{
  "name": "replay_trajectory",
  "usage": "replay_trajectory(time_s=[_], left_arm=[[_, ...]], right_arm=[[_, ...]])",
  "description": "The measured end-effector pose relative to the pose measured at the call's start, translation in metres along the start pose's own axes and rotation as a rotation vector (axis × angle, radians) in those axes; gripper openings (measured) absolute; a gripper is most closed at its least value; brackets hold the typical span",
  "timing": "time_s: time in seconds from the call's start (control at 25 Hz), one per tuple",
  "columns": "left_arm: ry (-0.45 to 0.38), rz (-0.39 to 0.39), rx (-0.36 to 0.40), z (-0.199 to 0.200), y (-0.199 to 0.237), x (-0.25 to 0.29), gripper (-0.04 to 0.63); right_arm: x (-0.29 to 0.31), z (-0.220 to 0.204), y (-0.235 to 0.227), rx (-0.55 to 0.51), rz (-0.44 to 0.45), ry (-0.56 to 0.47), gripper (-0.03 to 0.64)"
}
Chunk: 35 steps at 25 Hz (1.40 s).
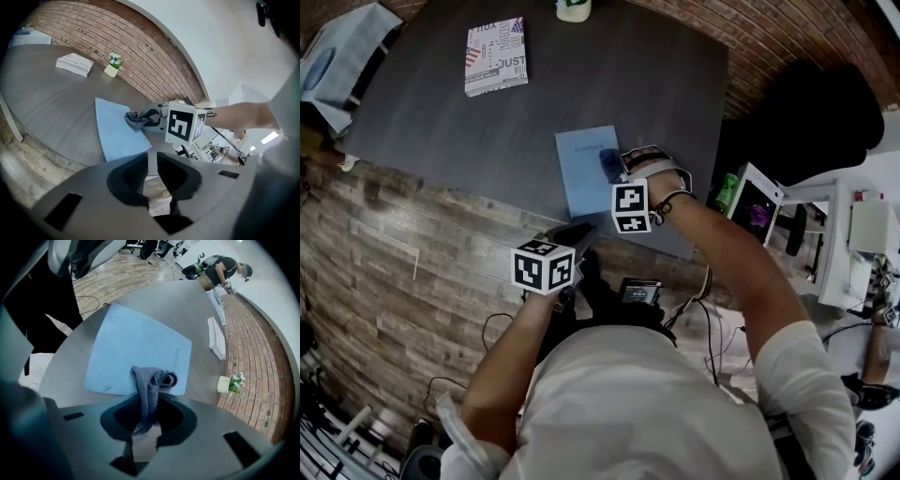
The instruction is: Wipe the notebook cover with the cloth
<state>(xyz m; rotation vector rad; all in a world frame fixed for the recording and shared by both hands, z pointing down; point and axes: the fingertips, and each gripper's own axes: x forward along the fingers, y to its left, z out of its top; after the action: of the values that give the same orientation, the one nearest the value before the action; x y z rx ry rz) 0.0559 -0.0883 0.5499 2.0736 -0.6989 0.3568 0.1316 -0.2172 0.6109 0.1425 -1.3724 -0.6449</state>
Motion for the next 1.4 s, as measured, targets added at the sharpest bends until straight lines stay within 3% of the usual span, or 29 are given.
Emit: replay_trajectory(time_s=[0.72,1.4], left_arm=[[-0.020,-0.011,0.043,-0.001,-0.010,-0.015,0.012],[-0.032,-0.046,0.058,0.002,-0.013,-0.029,0.011]], right_arm=[[-0.026,0.010,0.044,0.007,0.040,-0.016,0.089],[-0.050,0.016,0.077,0.039,0.094,-0.019,0.089]])
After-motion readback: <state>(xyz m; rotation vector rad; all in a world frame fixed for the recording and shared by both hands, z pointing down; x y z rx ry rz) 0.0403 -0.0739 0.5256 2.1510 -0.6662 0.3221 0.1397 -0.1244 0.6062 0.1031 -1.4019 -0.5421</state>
